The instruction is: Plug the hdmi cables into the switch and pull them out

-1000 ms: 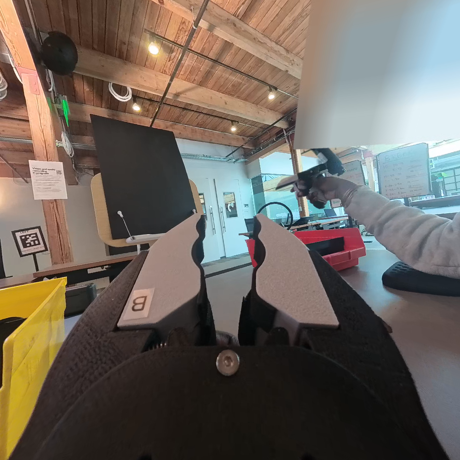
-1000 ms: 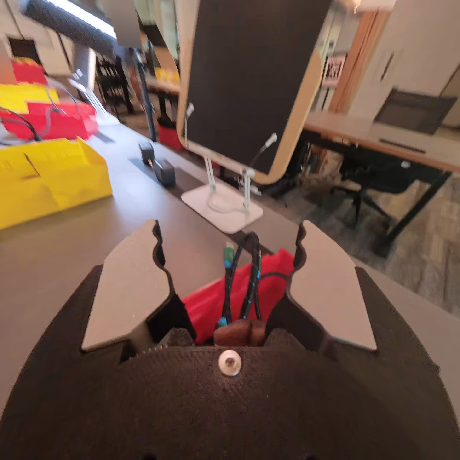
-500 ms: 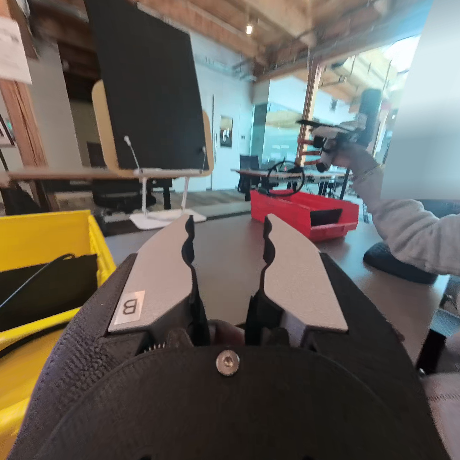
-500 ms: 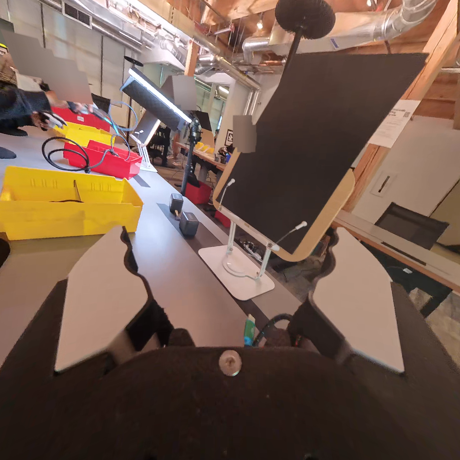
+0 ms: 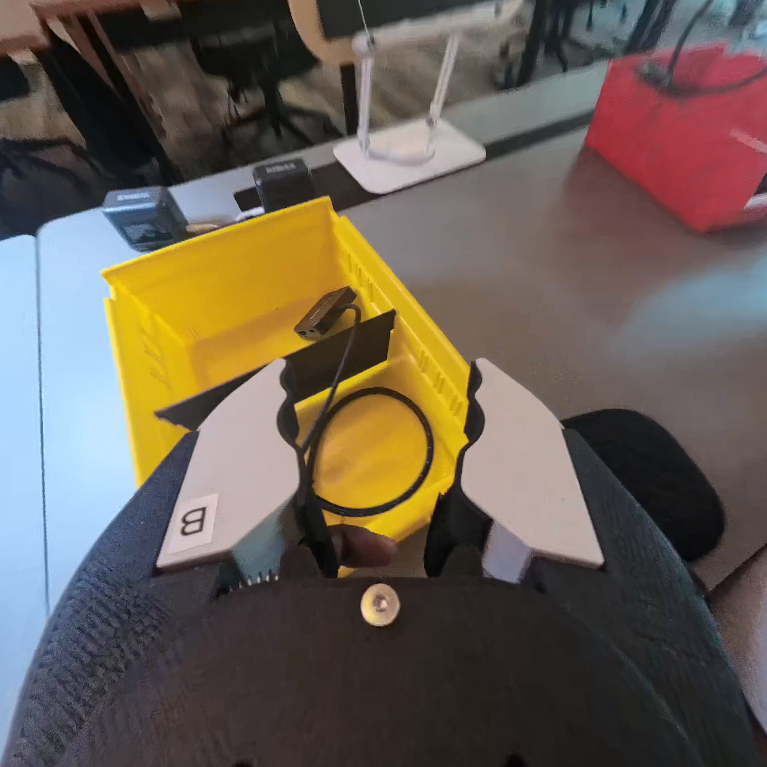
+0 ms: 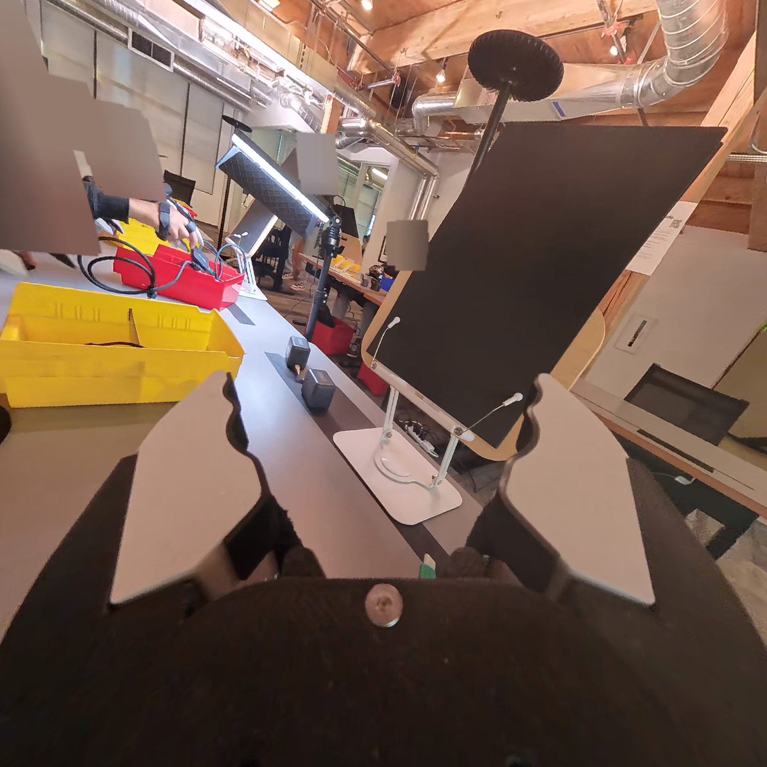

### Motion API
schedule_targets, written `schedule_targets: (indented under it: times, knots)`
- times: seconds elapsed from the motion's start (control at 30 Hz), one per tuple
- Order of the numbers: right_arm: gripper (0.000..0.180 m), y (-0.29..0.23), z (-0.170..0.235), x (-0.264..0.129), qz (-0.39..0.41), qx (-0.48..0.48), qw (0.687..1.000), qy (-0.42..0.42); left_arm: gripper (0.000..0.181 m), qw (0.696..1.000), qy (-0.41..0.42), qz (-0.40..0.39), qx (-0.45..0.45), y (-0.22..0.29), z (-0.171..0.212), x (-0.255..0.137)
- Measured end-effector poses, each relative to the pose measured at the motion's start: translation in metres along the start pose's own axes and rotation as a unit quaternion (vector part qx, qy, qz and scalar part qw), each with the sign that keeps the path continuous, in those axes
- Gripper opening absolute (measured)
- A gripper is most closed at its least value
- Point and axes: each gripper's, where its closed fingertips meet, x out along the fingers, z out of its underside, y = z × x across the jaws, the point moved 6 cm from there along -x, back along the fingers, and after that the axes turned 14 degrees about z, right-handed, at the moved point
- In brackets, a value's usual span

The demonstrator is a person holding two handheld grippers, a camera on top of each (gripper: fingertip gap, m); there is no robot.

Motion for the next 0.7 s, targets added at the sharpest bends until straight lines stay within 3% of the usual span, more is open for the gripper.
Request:
schedule_targets:
  times: [0.13, 0.23, 0.43, 0.7]
  knots:
    - [0.125, -0.003, 0.007, 0.005, -0.003, -0.014, 1.000, -0.014, 0.073, 0.989, -0.120, 0.081, -0.022, -0.028, -0.017, 0.053]
    - [0.123, -0.006, 0.016, 0.008, 0.001, -0.051, 0.998, -0.035, 0.062, 0.976, -0.208, 0.055, -0.016, -0.058, -0.019, 0.090]
    - [0.121, -0.009, 0.018, 0.010, -0.001, -0.059, 0.998, -0.038, 0.047, 0.961, -0.261, 0.067, -0.060, -0.075, -0.016, 0.132]
    - [0.118, -0.010, 0.021, 0.012, 0.003, -0.078, 0.996, -0.052, 0.021, 0.938, -0.319, 0.097, -0.089, -0.076, 0.008, 0.148]
